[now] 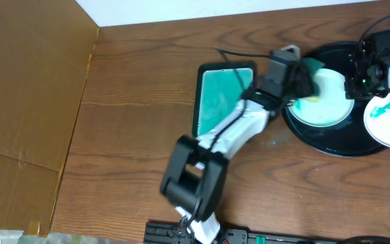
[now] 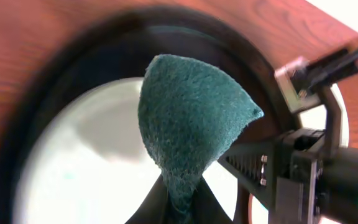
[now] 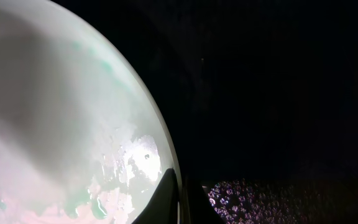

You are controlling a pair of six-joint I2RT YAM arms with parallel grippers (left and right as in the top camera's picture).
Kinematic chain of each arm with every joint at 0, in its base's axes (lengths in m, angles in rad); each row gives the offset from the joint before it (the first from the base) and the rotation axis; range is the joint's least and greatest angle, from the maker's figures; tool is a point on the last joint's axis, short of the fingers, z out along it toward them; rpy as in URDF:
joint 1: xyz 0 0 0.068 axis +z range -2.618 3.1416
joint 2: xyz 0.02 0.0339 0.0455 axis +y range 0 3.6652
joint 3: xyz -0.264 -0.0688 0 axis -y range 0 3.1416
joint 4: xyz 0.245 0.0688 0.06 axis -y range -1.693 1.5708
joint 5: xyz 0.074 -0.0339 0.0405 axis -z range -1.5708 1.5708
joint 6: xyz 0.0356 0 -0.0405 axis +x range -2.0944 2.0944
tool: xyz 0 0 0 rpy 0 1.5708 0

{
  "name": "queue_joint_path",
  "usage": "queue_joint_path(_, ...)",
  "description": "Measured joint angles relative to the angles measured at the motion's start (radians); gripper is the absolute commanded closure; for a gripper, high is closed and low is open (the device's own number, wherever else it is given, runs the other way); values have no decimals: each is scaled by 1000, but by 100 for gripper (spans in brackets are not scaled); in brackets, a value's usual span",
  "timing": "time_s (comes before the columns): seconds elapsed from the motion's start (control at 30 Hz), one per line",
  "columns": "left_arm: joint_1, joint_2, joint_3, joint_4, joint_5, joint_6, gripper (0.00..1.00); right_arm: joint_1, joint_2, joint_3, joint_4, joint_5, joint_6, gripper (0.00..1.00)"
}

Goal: Clean dirty plates on tray and stack at the side
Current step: 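Scrub the plate held by the right gripper with the left sponge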

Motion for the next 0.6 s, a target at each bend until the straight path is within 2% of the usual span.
queue_joint_path(0.1,-38,77,-2,106,-18,-23,93,0,0,0,0,0,2,99)
queue_joint_path(0.2,-65,141,-2,148,-46,-50,93,0,0,0,-3,0,2,99)
queue_joint_path(0.43,-77,210,0,111,-181,-86,92,0,0,0,-8,-1,3,99)
queue_joint_path(0.6,-75,207,10,66,-240,-16,92,0,0,0,-10,-5,6,99)
